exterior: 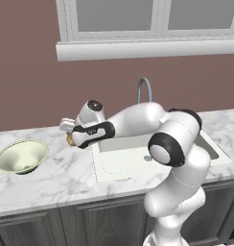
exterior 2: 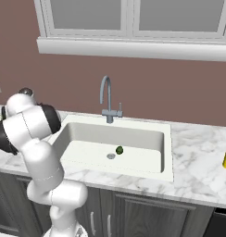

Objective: Remove the potato and avocado from the sink. Then move the bowl and cup from the counter to the sink for washing.

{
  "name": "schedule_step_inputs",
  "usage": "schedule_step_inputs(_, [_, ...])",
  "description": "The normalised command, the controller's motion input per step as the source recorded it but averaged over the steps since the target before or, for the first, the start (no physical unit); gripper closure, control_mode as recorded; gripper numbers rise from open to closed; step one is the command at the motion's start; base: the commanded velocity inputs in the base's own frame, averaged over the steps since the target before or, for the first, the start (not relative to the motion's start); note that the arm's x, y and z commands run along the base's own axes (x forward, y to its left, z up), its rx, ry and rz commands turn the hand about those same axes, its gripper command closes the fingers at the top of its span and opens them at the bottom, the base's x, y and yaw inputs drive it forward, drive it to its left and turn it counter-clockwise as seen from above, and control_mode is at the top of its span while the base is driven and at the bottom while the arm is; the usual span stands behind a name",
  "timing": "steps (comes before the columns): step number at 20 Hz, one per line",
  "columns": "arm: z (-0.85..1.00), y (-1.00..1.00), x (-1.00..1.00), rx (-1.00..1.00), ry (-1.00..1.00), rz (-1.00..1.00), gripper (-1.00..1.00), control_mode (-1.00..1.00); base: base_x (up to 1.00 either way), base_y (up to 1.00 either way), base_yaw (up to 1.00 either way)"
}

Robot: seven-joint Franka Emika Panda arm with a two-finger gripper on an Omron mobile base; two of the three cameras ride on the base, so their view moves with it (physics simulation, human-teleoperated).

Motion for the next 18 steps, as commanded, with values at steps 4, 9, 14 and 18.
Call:
schedule_step_inputs(4, [-0.15,0.16,0.08,0.00,0.05,0.00,1.00,-1.00,0.00,0.00,0.00])
schedule_step_inputs(9, [-0.17,0.10,0.08,0.00,0.07,0.00,1.00,-1.00,0.00,0.00,0.00])
schedule_step_inputs(14, [-0.17,0.08,0.11,0.00,0.08,0.00,1.00,-1.00,0.00,0.00,0.00])
schedule_step_inputs(18, [-0.15,0.05,0.09,0.00,0.08,0.00,1.00,-1.00,0.00,0.00,0.00])
